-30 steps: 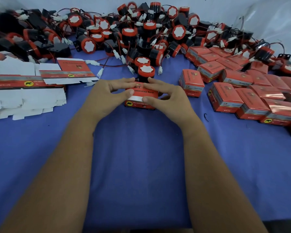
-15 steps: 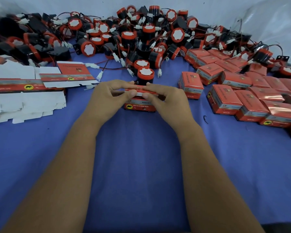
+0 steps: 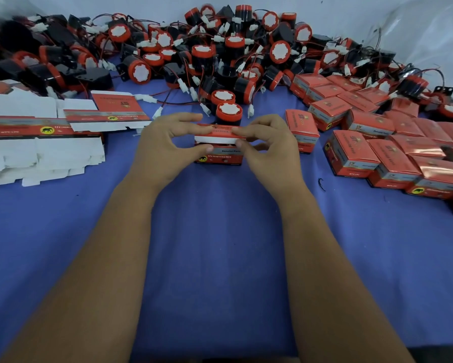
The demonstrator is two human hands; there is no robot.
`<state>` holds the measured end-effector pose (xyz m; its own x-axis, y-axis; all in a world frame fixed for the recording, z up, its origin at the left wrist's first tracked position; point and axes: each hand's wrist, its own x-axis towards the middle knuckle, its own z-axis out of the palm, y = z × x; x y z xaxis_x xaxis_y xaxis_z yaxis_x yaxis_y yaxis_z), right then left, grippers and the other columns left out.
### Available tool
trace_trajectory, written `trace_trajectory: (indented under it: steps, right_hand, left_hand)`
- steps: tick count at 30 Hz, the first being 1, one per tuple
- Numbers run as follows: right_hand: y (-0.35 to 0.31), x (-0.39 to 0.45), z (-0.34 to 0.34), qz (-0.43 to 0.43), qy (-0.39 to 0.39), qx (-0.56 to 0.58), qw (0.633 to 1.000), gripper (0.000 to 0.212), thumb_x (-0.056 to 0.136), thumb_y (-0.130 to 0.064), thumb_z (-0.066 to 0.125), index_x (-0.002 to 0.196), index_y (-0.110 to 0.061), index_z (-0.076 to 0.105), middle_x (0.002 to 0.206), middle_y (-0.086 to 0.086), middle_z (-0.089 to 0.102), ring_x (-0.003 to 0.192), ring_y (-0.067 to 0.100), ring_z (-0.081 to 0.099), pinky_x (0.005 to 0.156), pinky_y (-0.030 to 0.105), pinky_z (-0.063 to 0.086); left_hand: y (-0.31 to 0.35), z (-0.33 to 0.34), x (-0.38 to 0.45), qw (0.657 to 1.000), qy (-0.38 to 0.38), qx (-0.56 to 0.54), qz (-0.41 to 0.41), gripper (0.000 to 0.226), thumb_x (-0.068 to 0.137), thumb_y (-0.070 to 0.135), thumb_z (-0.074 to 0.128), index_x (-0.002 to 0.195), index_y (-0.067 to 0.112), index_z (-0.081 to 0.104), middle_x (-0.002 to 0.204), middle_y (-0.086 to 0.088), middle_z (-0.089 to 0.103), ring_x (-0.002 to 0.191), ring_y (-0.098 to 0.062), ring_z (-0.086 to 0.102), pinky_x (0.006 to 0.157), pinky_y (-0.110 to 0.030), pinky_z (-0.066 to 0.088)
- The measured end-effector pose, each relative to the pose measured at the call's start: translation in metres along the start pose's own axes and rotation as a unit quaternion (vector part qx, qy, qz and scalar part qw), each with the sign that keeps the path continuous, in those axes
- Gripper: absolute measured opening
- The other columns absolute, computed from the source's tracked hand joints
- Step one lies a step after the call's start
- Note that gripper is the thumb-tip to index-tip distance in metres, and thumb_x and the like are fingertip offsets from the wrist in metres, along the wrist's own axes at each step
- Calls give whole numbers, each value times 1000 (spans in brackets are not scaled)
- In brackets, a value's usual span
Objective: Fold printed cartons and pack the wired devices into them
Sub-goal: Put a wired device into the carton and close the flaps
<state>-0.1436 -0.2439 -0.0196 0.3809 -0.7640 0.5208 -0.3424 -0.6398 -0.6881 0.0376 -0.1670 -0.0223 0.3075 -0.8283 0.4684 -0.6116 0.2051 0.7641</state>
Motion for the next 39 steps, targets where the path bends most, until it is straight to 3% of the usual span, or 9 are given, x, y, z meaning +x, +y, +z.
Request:
trace_trajectory:
  steps: [9, 14, 20, 23, 27, 31, 35, 37, 39]
  right_hand:
    - [2, -1, 2, -35, 19, -22, 999, 14, 85, -6, 71, 99, -7, 75, 96, -6, 57, 87, 5, 58, 80, 17, 53]
    - [1, -4, 2, -41, 10, -12, 999, 17, 82, -3, 70, 98, -6, 74, 101, -5, 56, 92, 6, 56, 80, 24, 54]
    - [2, -3, 4, -30, 3, -36, 999, 23, 82, 3, 67, 103, -3, 73, 116, 3, 57, 95, -4, 45, 76, 7, 43]
    - [1, -4, 6, -35, 3, -62, 997, 22, 84, 0, 67, 105, -4, 74, 117, 6, 59, 97, 11, 54, 76, 22, 49]
    - [1, -5, 7, -17, -5, -67, 998, 16, 84, -6, 69, 99, -6, 74, 116, 3, 61, 96, 19, 60, 72, 44, 53]
    - [-1, -6, 9, -5, -18, -75, 997, 8, 84, -12, 70, 92, -10, 71, 118, -2, 59, 101, 17, 59, 75, 45, 53]
    - [-9, -7, 13, -31, -37, -85, 995, 18, 79, -17, 70, 86, -6, 58, 131, 2, 57, 122, 21, 49, 86, 40, 49]
    - [-14, -6, 13, -31, -48, -91, 994, 27, 77, -21, 71, 94, -3, 58, 112, 4, 63, 108, 25, 52, 85, 44, 48]
    - [-16, -5, 9, -53, -57, -133, 988, 31, 76, -27, 70, 97, -9, 58, 97, 2, 60, 93, 24, 48, 80, 41, 46]
  left_hand:
    - [0, 3, 1, 994, 11, 96, 56, 20, 80, 17, 82, 99, 12, 78, 111, 3, 64, 110, -22, 58, 94, -23, 42]
    - [12, 14, 0, 959, 3, 217, 182, 24, 78, 20, 76, 100, 9, 78, 102, -8, 71, 93, -35, 61, 83, -49, 46]
    - [19, 24, -3, 945, 35, 261, 195, 15, 80, 16, 75, 94, 10, 78, 97, -5, 71, 90, -35, 62, 84, -48, 38]
    - [22, 30, -4, 934, 58, 288, 204, 8, 80, 13, 72, 85, 9, 77, 93, -4, 71, 88, -34, 62, 85, -41, 29]
    - [25, 34, -5, 939, 49, 300, 159, 7, 82, 12, 69, 84, 10, 76, 90, -6, 68, 88, -32, 60, 87, -38, 25]
    - [27, 37, -6, 940, 37, 311, 131, 13, 86, 16, 66, 88, 12, 78, 85, -9, 66, 86, -32, 58, 90, -38, 27]
    - [25, 28, -5, 974, 92, 190, 85, 17, 88, 20, 67, 93, 9, 78, 100, -9, 68, 90, -26, 63, 86, -42, 47]
    - [22, 26, -4, 979, 143, 148, -4, 17, 91, 22, 66, 103, 12, 72, 113, -6, 61, 95, -18, 61, 79, -30, 47]
    - [18, 26, -1, 988, 106, 65, -94, 13, 93, 23, 66, 105, 19, 68, 106, 4, 64, 90, -13, 63, 80, -32, 53]
